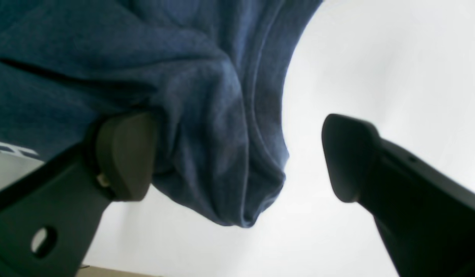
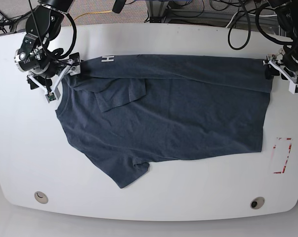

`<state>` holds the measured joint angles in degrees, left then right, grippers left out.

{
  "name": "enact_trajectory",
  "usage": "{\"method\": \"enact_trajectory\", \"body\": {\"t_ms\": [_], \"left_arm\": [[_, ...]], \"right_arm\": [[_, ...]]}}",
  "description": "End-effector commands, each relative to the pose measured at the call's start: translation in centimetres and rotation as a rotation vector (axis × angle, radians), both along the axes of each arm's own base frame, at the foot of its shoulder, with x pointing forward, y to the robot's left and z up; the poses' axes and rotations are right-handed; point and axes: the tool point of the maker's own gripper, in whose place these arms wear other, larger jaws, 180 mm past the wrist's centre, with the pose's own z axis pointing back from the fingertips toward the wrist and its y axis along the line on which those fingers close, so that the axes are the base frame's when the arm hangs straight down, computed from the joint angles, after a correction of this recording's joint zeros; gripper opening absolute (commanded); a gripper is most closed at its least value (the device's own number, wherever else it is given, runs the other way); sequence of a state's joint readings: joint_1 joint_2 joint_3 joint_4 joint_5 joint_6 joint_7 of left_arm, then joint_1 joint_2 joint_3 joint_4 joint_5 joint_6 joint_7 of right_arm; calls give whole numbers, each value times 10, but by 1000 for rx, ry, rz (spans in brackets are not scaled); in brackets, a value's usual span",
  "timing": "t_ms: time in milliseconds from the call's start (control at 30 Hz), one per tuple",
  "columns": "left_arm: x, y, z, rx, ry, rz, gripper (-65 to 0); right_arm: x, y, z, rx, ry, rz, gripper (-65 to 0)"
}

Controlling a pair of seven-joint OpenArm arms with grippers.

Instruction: Fold the T-shirt properly

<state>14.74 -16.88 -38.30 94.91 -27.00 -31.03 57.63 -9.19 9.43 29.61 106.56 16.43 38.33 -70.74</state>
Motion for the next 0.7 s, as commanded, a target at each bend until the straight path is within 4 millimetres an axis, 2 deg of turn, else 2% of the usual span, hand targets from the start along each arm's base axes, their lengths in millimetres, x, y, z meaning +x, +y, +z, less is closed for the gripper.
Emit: {"method": "enact_trajectory", "body": {"t_ms": [0,100,200,333,433,667], "left_arm": [[10,7,17,36,-40,-29,-286],[14,4,19,37,-46,-49,-286],[25,10,42,48,-108,-59,-286],[37,18,70,30,-198,-50,-286],[46,19,81,37,-228,-64,-286],[52,16,83,32,-238,-71,-289]], "right_arm": [[11,-5,23,-36,-78,7,0],[7,-5,36,-65,-103,21,0],[9,-7,48,-48,-149,7,0],[21,4,60,34,-214,24,0],[37,18,68,88,-254,54,0],[68,68,56,168,-239,192,0]]}}
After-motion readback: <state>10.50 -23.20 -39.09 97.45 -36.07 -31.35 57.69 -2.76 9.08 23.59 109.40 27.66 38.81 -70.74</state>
